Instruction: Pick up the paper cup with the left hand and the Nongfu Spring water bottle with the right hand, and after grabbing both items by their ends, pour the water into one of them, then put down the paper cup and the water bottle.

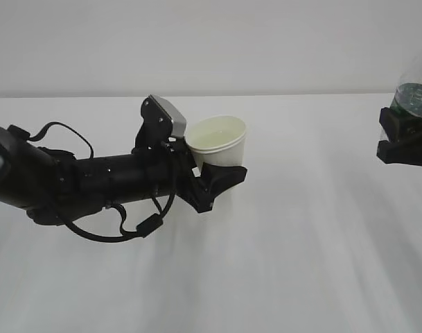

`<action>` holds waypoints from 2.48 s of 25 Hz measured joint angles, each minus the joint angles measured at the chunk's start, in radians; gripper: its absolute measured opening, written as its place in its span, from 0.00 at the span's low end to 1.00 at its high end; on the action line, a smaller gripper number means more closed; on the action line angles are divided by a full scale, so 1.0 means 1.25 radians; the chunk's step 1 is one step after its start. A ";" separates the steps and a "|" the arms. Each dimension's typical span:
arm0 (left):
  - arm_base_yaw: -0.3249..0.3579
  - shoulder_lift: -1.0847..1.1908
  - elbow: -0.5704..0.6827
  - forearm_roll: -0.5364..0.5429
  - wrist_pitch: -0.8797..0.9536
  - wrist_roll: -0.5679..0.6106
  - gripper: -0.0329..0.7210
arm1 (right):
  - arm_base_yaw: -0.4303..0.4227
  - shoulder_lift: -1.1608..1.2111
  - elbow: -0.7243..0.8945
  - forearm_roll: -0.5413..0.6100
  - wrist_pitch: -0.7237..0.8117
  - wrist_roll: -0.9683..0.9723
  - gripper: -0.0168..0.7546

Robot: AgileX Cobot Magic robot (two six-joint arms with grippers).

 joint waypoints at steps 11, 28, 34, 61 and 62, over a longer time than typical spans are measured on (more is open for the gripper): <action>0.093 0.000 0.000 -0.008 0.000 0.000 0.64 | 0.000 0.000 0.000 0.000 0.000 0.000 0.58; 0.227 0.000 0.000 -0.018 0.000 0.002 0.64 | 0.000 0.000 0.000 0.000 0.000 0.008 0.57; 0.275 0.000 0.000 -0.023 0.000 0.002 0.64 | 0.000 0.000 0.000 0.000 0.000 0.010 0.57; 0.398 0.024 0.000 -0.140 0.000 0.039 0.64 | 0.000 0.000 0.000 -0.011 0.000 0.021 0.57; 0.398 0.035 0.000 -0.145 0.000 0.041 0.64 | 0.000 0.000 0.000 -0.013 0.000 0.023 0.57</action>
